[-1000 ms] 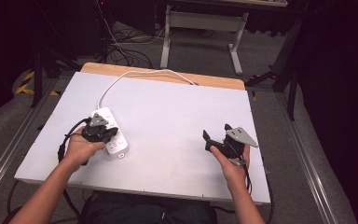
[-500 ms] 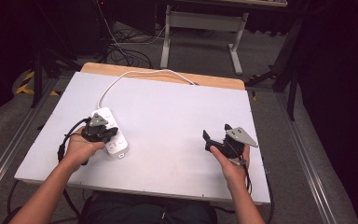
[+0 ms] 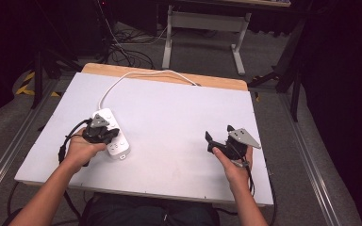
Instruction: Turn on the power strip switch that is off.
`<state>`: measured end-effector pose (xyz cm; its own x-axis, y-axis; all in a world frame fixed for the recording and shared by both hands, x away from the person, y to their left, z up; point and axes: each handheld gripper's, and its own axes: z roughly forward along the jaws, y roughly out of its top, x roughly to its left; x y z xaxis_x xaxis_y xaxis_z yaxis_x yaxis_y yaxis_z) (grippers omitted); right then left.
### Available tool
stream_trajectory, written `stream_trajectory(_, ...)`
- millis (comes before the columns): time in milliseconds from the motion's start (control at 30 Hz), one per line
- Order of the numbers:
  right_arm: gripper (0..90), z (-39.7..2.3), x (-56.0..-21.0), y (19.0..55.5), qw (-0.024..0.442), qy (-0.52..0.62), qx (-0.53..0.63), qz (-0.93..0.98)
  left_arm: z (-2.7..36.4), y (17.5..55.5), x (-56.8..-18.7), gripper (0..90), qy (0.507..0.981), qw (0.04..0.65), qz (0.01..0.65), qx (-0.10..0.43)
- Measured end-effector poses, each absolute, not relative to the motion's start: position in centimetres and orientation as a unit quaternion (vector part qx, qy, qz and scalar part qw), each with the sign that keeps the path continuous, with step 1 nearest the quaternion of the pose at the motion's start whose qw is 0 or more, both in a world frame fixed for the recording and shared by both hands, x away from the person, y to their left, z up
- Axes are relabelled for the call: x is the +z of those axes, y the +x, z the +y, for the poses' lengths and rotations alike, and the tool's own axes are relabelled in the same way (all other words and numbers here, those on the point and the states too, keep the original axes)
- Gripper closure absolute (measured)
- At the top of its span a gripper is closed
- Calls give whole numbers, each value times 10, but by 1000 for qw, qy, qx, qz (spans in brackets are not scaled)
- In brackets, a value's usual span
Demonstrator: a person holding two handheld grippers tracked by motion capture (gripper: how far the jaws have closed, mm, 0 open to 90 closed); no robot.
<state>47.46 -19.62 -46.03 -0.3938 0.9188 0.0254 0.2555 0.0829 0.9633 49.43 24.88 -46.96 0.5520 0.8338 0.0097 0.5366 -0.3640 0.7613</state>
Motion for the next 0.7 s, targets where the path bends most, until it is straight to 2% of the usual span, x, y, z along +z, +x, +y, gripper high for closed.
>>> stream_trajectory(700, 103, -196, -459, 473, 327, 445, 511, 659, 247, 493, -470, 900, 801, 366, 428, 206)
